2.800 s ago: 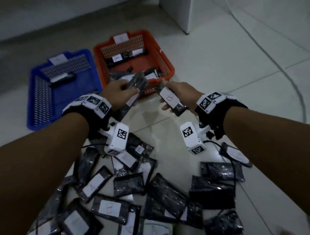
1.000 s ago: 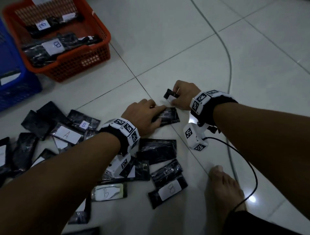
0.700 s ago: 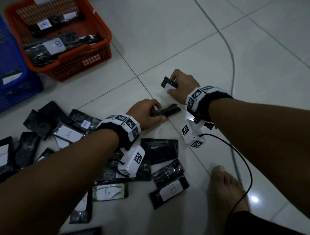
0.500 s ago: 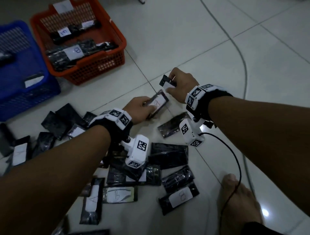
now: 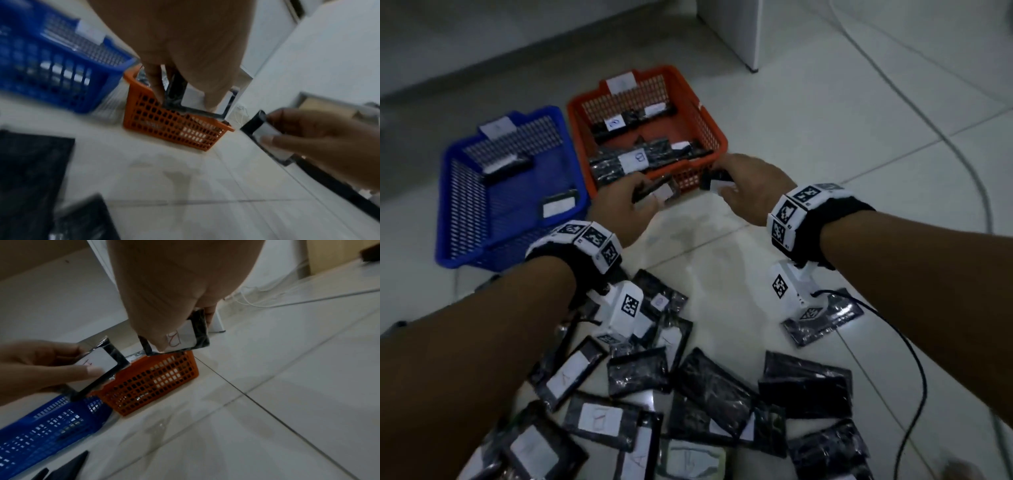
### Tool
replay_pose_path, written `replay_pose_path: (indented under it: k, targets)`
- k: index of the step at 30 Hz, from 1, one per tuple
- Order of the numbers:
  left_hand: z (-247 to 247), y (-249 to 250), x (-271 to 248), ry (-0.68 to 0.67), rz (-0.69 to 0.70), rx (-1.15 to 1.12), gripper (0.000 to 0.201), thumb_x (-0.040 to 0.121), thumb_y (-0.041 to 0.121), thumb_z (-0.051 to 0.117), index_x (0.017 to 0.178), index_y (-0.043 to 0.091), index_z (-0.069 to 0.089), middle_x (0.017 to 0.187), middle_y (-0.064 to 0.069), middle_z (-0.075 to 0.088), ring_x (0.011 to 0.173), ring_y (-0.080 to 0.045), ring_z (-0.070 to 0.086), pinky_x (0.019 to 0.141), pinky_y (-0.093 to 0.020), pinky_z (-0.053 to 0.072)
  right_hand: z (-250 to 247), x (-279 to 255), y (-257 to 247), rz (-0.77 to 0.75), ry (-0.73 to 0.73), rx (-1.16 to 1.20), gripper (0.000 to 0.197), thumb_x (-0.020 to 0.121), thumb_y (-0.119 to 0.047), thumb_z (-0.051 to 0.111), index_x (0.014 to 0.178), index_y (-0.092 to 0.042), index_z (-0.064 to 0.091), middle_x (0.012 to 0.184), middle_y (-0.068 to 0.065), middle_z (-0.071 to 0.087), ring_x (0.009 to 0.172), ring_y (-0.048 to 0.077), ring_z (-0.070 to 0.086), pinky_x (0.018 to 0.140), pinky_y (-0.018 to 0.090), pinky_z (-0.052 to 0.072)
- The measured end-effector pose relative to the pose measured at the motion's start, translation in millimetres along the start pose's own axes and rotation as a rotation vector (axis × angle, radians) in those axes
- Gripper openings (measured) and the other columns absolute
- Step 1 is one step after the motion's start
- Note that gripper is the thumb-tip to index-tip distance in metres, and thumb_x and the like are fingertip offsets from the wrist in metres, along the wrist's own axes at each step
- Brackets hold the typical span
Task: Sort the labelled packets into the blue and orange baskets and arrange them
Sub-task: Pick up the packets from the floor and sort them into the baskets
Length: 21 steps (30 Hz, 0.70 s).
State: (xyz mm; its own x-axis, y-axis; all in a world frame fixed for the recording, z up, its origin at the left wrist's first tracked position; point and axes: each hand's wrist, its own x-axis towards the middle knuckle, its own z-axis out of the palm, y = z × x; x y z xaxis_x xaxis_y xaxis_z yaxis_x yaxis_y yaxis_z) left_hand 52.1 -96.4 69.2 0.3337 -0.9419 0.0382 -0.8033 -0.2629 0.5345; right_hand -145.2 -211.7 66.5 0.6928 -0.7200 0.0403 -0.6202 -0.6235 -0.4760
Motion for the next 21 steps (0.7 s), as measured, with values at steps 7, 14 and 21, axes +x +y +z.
replay_pose_path:
  k: [7, 14, 21]
  targets:
    - [-19.8, -29.4, 85.1, 0.132, 0.046, 0.233, 0.026, 0.093, 0.025, 0.053, 0.113, 0.01, 0.061, 0.107, -0.013, 0.066, 0.098, -0.033, 0.061, 0.08, -0.038, 0.049, -3.4, 80.4, -35.6, -0.083, 0.05, -0.096, 0.035, 0.092, -0.016, 0.048, 0.127, -0.019, 0.047, 0.128, 0.005, 0.053, 0.117, 0.029, 0.051, 0.098, 0.044, 0.04]
    - [-16.4, -54.6, 131.6, 0.209, 0.062, 0.419, 0.044, 0.091, 0.025, 0.049, 0.135, 0.021, 0.045, 0.128, -0.013, 0.055, 0.118, -0.035, 0.048, 0.095, -0.053, 0.043, 20.0, 133.4, -34.4, -0.079, 0.004, -0.177, 0.051, 0.09, -0.02, 0.05, 0.139, -0.028, 0.039, 0.137, -0.001, 0.048, 0.126, 0.023, 0.044, 0.104, 0.045, 0.031]
    - [9.5, -25.3, 89.9, 0.32, 0.297, 0.375, 0.039, 0.084, 0.031, 0.055, 0.12, 0.017, 0.056, 0.121, -0.009, 0.053, 0.113, -0.029, 0.048, 0.091, -0.043, 0.04, 24.8, 120.4, -25.2, -0.065, 0.117, -0.195, 0.051, 0.091, -0.023, 0.049, 0.142, -0.021, 0.039, 0.14, 0.003, 0.043, 0.128, 0.025, 0.041, 0.101, 0.044, 0.034]
